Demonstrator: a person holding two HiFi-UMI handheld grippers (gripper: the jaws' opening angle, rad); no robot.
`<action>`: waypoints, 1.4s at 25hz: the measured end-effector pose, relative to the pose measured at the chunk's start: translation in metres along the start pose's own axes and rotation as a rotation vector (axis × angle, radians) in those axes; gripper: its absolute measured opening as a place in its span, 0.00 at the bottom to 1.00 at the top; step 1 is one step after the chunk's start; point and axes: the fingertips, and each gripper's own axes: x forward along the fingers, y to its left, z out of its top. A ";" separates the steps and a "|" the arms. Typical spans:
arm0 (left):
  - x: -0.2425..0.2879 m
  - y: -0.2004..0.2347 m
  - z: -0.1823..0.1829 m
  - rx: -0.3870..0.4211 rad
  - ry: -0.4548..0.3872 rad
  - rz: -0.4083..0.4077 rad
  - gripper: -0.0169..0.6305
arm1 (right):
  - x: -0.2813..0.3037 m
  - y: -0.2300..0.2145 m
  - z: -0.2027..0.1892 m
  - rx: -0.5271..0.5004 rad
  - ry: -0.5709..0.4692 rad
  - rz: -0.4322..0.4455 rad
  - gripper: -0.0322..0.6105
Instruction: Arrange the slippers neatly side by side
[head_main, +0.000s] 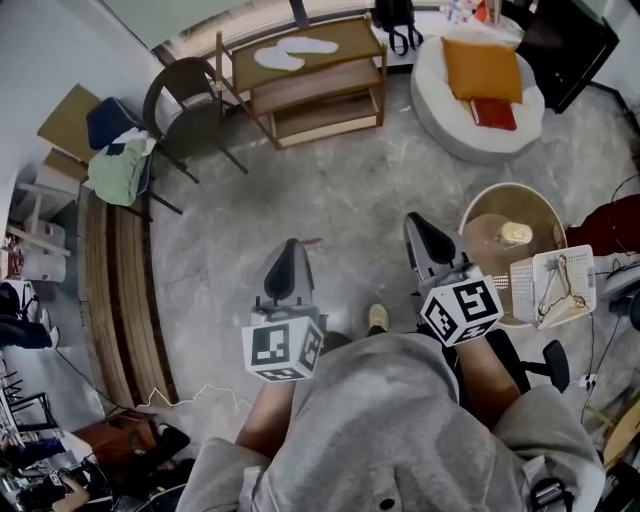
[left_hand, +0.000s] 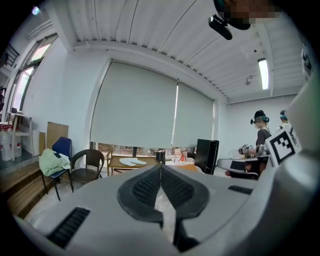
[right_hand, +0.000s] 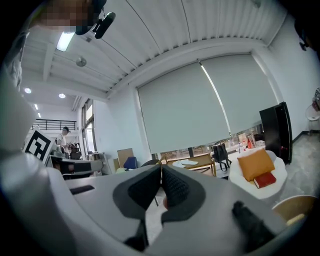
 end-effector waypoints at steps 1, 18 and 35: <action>0.002 -0.001 0.001 0.000 0.000 0.001 0.05 | 0.001 -0.002 0.002 -0.003 -0.002 0.004 0.09; 0.041 -0.020 0.011 -0.007 -0.011 -0.025 0.05 | 0.023 -0.027 0.008 0.013 -0.036 0.027 0.09; 0.122 0.061 0.020 -0.008 -0.031 -0.029 0.05 | 0.132 -0.052 0.002 -0.031 0.042 -0.013 0.09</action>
